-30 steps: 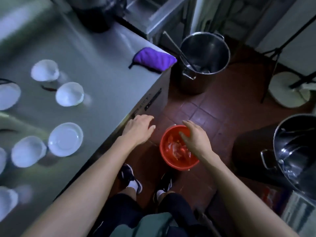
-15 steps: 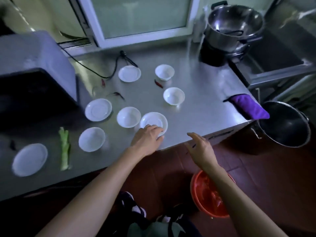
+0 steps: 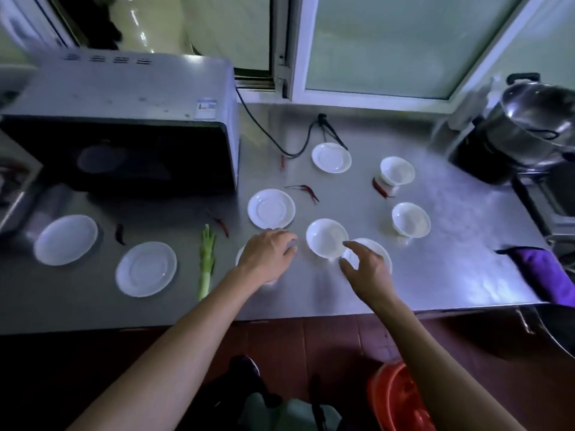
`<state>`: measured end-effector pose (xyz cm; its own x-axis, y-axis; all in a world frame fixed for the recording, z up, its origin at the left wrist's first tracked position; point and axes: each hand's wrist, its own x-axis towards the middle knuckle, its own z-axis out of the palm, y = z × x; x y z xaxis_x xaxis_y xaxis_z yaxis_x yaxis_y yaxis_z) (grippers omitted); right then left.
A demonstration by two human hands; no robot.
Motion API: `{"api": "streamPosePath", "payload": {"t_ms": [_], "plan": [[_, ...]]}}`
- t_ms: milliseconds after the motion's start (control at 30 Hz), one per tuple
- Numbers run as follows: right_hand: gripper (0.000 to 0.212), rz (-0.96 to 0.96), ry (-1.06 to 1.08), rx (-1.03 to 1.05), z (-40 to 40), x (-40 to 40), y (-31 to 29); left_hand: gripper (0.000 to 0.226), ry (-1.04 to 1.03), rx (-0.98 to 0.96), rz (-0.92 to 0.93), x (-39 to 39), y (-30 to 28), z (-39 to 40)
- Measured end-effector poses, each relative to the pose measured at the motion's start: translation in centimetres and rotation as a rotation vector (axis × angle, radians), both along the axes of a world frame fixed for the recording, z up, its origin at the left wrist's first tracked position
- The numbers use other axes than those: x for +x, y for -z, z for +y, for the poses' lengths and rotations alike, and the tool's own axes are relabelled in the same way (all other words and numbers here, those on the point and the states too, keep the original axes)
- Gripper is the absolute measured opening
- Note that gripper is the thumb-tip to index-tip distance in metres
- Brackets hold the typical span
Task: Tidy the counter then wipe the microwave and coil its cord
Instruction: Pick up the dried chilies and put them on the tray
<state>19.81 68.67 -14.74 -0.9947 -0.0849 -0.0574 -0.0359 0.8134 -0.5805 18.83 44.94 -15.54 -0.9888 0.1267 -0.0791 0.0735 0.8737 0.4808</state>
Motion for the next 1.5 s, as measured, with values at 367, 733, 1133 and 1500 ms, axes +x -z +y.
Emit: {"api": "streamPosePath", "payload": {"t_ms": [367,733,1133,1500], "plan": [[0.039,-0.059,-0.128,0.007,-6.1,-3.9,1.3,0.033,-0.128,0.044,-0.066,-1.1,1.1,-5.2],[0.036,-0.119,-0.149,-0.091,-5.7,-13.5,2.7,0.036,-0.215,0.015,-0.133,-7.1,1.0,-4.4],[0.016,-0.179,-0.15,-0.003,-5.2,-23.5,7.7,0.042,-0.339,-0.002,-0.226,-13.2,3.9,-2.9],[0.022,-0.191,-0.271,0.169,-8.1,-28.2,9.5,0.035,-0.31,0.041,-0.17,-21.7,5.9,-4.1]]}}
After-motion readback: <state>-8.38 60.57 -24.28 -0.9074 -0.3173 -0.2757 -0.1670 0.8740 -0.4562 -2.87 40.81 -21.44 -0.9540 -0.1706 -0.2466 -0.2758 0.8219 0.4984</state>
